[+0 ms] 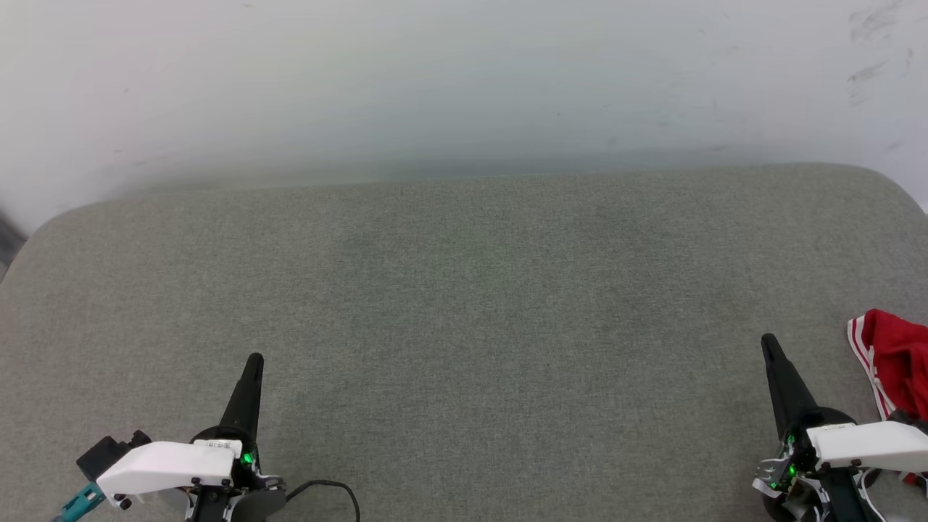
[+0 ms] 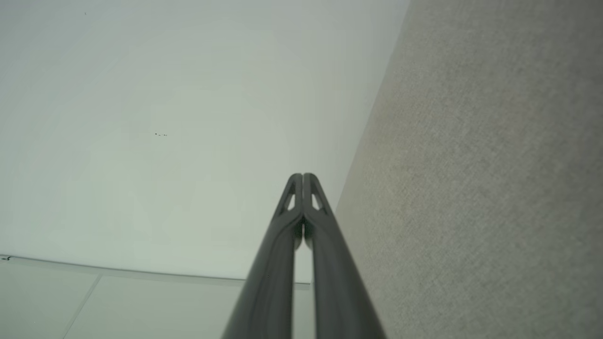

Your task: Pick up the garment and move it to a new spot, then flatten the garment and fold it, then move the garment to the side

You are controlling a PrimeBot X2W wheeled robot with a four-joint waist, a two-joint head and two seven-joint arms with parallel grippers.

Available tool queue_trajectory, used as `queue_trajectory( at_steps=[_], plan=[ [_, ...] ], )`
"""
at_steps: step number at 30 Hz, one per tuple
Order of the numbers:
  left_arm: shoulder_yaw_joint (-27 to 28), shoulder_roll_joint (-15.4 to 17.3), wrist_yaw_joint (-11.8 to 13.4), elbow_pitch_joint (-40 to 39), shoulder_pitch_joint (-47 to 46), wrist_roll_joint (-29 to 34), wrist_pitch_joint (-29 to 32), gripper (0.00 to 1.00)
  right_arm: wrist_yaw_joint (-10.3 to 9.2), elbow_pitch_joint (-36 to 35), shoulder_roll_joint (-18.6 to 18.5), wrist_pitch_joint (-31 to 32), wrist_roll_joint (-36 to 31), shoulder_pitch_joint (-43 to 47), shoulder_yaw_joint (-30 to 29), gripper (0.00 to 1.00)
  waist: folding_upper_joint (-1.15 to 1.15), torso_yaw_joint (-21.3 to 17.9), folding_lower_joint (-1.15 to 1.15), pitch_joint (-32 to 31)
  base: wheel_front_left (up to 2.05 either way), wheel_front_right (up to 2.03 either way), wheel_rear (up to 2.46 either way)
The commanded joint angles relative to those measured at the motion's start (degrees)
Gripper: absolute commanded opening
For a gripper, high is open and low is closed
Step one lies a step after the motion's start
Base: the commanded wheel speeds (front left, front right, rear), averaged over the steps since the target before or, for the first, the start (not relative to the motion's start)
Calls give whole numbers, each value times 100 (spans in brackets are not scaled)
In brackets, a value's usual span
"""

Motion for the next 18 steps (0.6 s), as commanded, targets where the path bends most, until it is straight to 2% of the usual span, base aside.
queue_trajectory(
  at_steps=[1, 18],
  plan=[
    [26, 10, -13, 4, -126, -95, 29, 0, -1, 0, -18, 25, 100, -107, -12, 0, 0, 2, 0, -1, 0, 0, 0],
    [66, -8, -15, 102, -220, -757, 224, 0, -2, 54, -2, 224, 793, -143, -72, 0, 0, 44, 0, -26, 0, 0, 0]
  ],
)
